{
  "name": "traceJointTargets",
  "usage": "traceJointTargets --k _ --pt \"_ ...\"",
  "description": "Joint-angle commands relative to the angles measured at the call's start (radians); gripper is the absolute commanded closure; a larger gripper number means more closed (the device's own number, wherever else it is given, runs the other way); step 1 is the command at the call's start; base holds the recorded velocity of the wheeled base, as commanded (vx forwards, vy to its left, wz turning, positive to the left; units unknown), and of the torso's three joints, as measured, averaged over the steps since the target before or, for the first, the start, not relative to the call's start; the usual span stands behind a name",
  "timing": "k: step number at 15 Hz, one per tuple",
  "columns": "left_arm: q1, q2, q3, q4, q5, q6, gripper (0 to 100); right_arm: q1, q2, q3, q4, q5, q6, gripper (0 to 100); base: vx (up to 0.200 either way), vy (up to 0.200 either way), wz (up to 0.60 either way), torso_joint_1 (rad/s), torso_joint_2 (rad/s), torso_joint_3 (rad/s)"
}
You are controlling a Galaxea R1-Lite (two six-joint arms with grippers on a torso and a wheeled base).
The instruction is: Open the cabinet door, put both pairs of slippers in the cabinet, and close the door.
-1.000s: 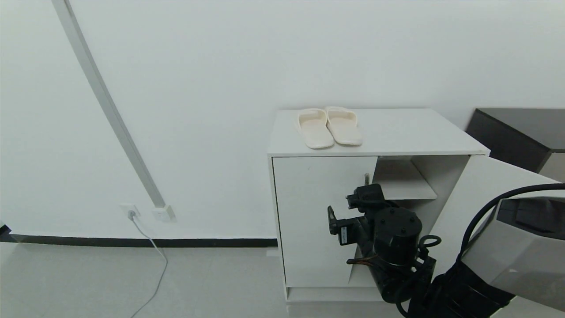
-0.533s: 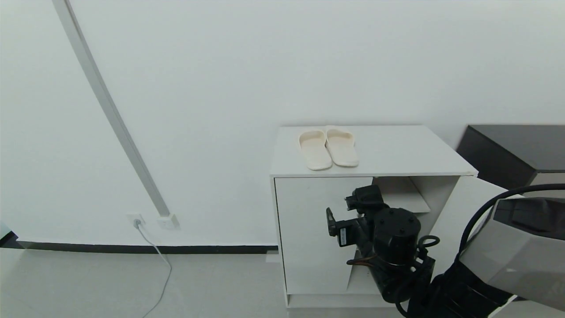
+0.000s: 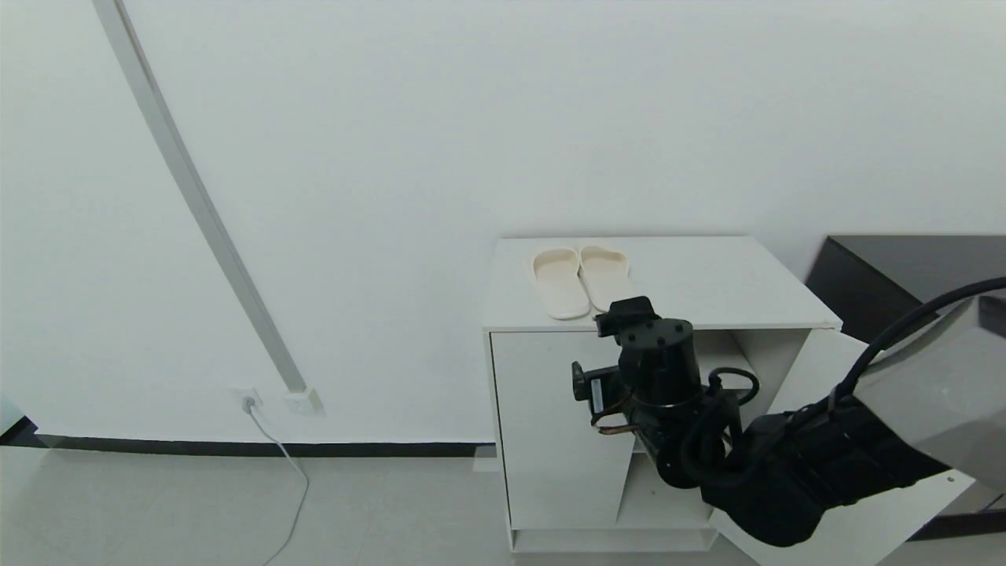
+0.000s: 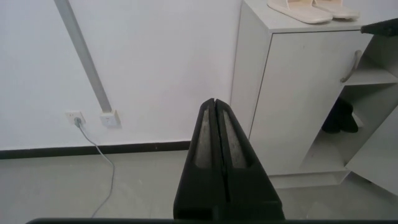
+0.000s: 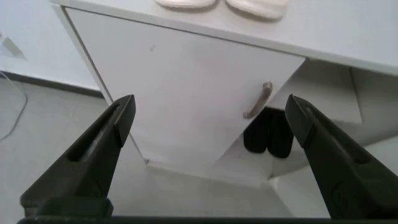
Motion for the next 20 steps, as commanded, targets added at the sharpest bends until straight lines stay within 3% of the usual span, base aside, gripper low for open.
traceJointTargets --k 1,6,20 --pt "0.001 0.001 0.000 0.000 -0.001 0.001 100 -0.015 -0.059 -0.107 0.111 -0.005 0.067 0 0.000 0.000 0.00 0.000 0.00 0.000" --pt "0.000 0.001 0.000 0.000 -0.001 0.001 100 -0.020 -0.050 -0.117 0.131 -0.008 0.090 0 0.000 0.000 0.00 0.000 0.00 0.000" --pt "0.001 0.001 0.000 0.000 -0.001 0.001 100 -0.038 0.042 -0.157 0.067 0.007 0.084 0 0.200 0.000 0.00 0.005 0.00 0.002"
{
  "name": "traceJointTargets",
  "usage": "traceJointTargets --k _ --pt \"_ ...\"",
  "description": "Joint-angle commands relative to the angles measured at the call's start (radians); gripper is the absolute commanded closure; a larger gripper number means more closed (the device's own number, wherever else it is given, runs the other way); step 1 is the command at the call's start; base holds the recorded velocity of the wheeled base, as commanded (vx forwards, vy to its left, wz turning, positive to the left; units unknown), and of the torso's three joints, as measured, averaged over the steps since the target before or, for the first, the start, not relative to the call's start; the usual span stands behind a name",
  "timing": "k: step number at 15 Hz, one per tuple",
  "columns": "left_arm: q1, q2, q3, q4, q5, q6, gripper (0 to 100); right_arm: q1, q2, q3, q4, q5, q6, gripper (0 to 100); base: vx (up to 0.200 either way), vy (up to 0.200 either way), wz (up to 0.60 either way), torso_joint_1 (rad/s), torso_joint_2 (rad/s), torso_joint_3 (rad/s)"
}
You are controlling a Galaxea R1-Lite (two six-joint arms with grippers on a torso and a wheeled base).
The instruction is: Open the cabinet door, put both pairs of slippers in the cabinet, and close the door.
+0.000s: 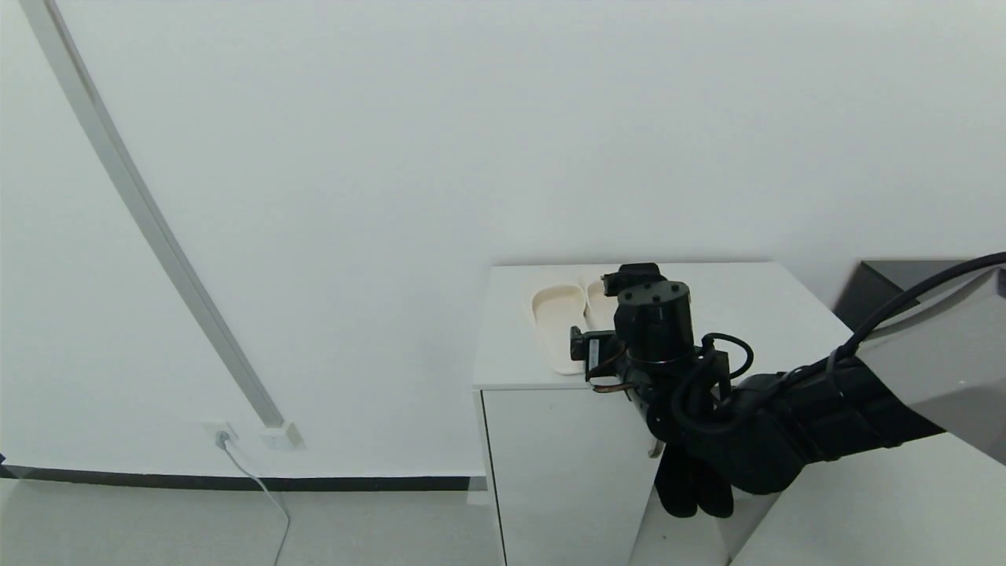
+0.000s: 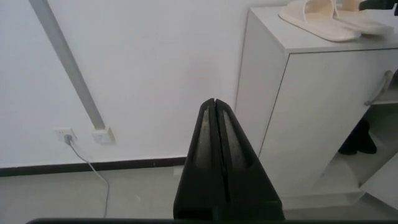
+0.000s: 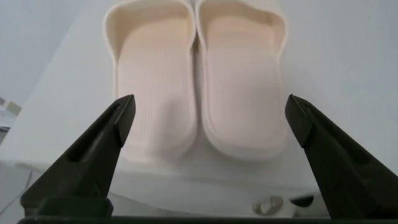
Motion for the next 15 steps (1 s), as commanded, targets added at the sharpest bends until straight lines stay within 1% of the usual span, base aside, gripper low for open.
traceJointTargets --k 1,2,4,7,13,15 --pt "0.001 0.001 0.000 0.000 0.000 0.000 100 -0.009 0.041 -0.032 -0.001 0.003 0.000 0 0.200 0.000 0.00 0.002 0.00 0.002" --pt "0.001 0.001 0.000 0.000 0.000 0.000 100 -0.013 0.051 -0.040 -0.003 0.012 0.000 0 0.000 0.000 0.00 0.000 0.00 0.000" --pt "0.000 0.001 0.000 0.000 0.000 -0.002 100 -0.021 0.065 -0.043 -0.003 0.069 0.000 0 0.000 0.000 0.00 0.000 0.00 0.000" --pt "0.001 0.001 0.000 0.000 0.000 -0.002 100 -0.032 0.084 -0.064 -0.001 0.105 0.002 0 0.000 0.000 0.00 0.000 0.00 0.000" --pt "0.001 0.001 0.000 0.000 0.000 -0.002 100 -0.076 0.190 -0.184 -0.001 0.110 -0.001 0 0.000 0.000 0.00 0.000 0.00 0.000" --pt "0.001 0.001 0.000 0.000 0.000 -0.002 100 -0.085 0.209 -0.212 -0.001 0.127 -0.014 0 0.000 0.000 0.00 0.000 0.00 0.000"
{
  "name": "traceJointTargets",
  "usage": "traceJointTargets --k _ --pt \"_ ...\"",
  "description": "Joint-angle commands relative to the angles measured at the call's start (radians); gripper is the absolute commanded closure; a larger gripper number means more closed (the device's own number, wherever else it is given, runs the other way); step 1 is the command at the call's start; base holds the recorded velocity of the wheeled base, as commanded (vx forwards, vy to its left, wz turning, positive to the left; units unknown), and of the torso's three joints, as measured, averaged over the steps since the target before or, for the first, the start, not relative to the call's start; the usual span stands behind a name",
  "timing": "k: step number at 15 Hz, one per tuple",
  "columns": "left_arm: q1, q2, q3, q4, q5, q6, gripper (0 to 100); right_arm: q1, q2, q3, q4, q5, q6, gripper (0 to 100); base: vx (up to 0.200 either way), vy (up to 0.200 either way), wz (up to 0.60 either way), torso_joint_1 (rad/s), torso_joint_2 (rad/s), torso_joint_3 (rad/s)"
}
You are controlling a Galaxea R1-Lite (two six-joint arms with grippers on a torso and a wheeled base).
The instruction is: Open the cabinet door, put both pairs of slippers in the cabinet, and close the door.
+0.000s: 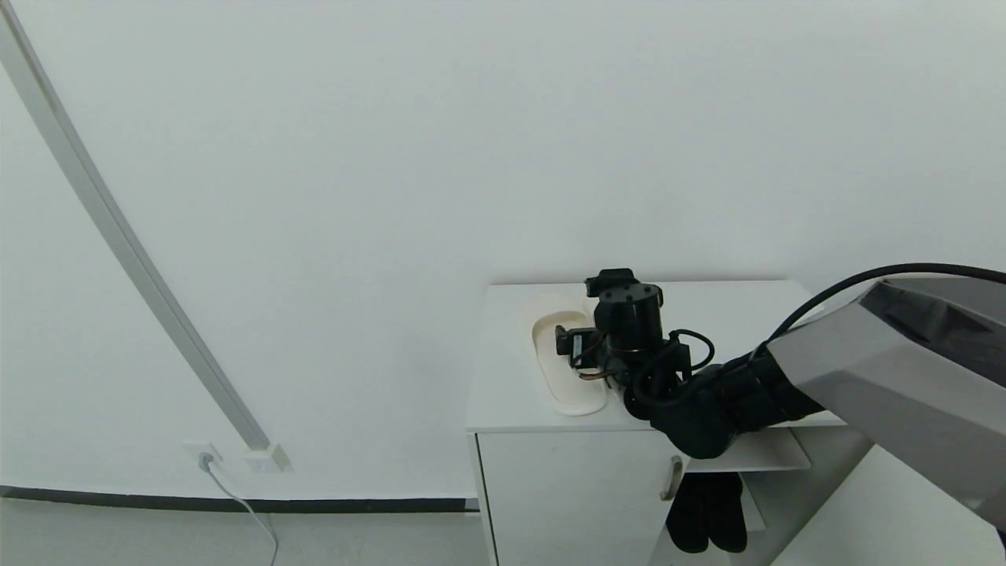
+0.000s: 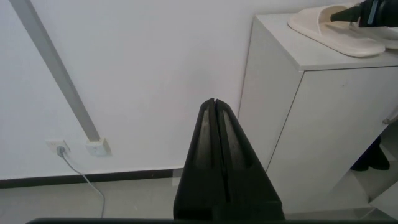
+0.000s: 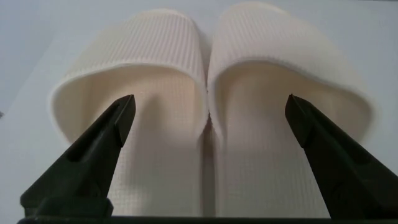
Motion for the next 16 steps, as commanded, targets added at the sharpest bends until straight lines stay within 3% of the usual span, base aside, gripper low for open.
traceJointTargets --k 1,9,10,16 --pt "0.001 0.001 0.000 0.000 0.000 0.000 100 -0.012 0.047 -0.049 -0.001 0.006 -0.005 0 0.000 0.000 0.00 0.000 0.00 0.000" --pt "0.000 0.001 0.000 0.000 0.000 0.000 100 -0.026 0.155 -0.207 0.006 0.005 -0.048 0 0.000 0.000 0.00 0.000 0.00 0.000" --pt "0.000 0.001 0.000 0.000 0.000 0.000 100 -0.026 0.155 -0.207 0.005 0.005 -0.048 100 0.000 0.000 0.00 0.000 0.00 0.000" --pt "0.000 0.001 0.000 0.000 0.000 0.000 100 -0.023 0.136 -0.210 0.003 -0.003 -0.060 100 0.000 0.000 0.00 0.000 0.00 0.000"
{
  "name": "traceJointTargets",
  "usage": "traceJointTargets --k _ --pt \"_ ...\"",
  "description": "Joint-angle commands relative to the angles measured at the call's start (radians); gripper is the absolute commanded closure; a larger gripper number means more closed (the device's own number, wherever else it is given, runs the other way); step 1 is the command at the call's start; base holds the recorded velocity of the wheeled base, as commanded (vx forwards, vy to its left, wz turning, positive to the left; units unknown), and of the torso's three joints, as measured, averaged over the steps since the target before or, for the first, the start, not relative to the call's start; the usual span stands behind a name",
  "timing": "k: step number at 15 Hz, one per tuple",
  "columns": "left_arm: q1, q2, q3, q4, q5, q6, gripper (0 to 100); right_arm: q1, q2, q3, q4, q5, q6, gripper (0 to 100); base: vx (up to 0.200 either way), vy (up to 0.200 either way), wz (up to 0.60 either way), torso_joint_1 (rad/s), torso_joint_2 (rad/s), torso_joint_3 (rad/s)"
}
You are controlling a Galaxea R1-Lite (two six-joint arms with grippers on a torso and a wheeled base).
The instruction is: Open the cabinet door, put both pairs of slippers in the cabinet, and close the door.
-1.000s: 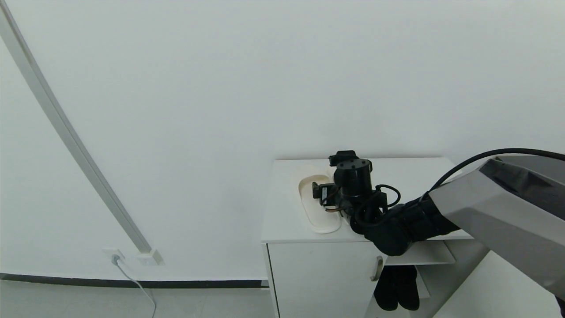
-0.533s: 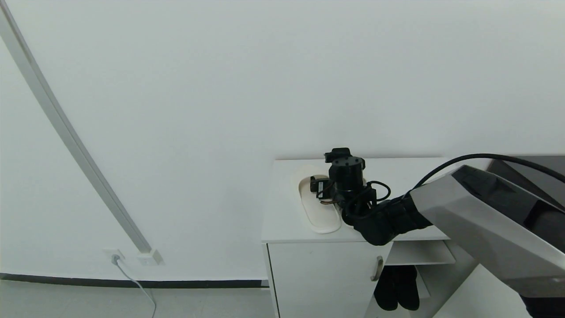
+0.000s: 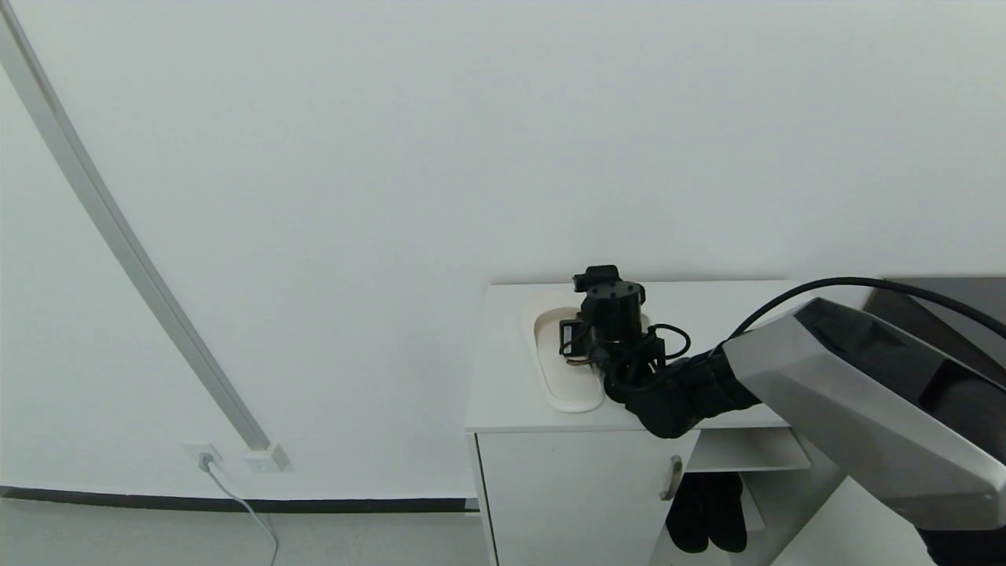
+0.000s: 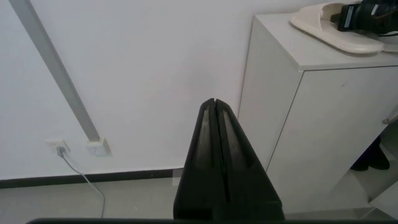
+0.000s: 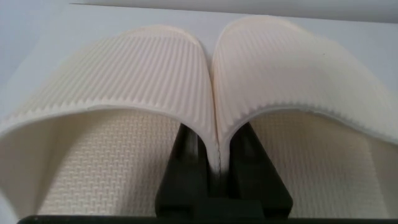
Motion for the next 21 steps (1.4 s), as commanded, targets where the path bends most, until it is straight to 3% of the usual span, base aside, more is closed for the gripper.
traceJointTargets --k 1,11,14,16,18,21 --pt "0.000 0.001 0.000 0.000 0.000 -0.002 100 0.002 -0.030 0.011 0.000 -0.003 -0.012 100 0.000 0.000 0.00 0.000 0.00 0.000" --pt "0.001 0.001 0.000 0.000 0.000 -0.002 100 0.103 -0.338 0.415 -0.037 -0.015 0.001 100 0.000 0.000 0.00 0.000 0.00 0.000" --pt "0.000 0.001 0.000 0.000 0.000 -0.002 100 0.110 -0.417 0.615 -0.201 -0.001 0.001 100 0.000 0.000 0.00 0.000 0.00 0.000" --pt "0.001 0.001 0.000 0.000 0.000 0.000 100 0.108 -0.464 0.761 -0.327 0.093 -0.004 100 0.000 0.000 0.00 0.000 0.00 0.000" --pt "0.000 0.001 0.000 0.000 0.000 0.000 100 0.105 -0.507 0.815 -0.343 0.154 -0.005 100 0.000 0.000 0.00 0.000 0.00 0.000" --pt "0.000 0.001 0.000 0.000 0.000 -0.002 100 0.105 -0.510 0.827 -0.341 0.152 -0.010 100 0.000 0.000 0.00 0.000 0.00 0.000"
